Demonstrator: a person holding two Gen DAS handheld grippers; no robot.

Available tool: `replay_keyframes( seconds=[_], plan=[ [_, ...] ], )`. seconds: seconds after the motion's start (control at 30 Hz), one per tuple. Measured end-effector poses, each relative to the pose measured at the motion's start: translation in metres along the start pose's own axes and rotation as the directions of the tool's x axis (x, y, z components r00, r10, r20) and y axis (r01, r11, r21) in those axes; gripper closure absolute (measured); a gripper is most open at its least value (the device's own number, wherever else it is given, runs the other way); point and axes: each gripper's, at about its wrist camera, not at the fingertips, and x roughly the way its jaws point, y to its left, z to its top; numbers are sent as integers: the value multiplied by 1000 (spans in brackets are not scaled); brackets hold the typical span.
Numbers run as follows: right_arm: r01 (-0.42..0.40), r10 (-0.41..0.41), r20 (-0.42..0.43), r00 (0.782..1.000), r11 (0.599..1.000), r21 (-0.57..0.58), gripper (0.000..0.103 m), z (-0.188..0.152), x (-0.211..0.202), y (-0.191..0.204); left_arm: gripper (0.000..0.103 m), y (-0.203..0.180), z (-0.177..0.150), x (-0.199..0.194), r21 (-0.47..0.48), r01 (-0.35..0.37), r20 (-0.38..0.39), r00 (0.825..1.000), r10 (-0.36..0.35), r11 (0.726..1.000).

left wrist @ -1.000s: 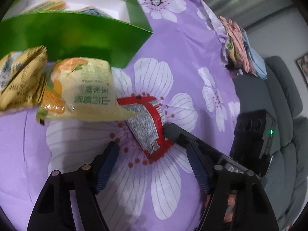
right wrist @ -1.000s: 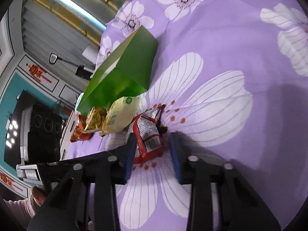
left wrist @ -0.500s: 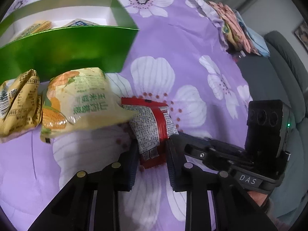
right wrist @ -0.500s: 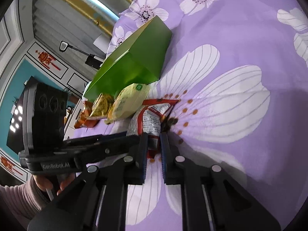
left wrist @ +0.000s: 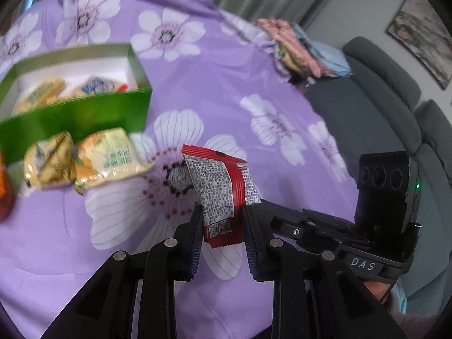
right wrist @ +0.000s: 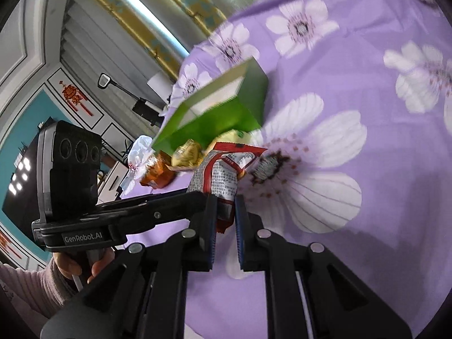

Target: Organize snacks

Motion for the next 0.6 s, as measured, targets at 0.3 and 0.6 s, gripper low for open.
replay_keyframes(
  seconds=[0.3,0.6],
  plan=[
    [44,-35,69,997,991,-129,91,36,14,75,76,36,27,-66,21,34,132,991,-37,999],
    [24,-13,54,998,977,-214,91,86,89,132,76,115,65,-108,-60,-5,206,978,18,998]
  ],
)
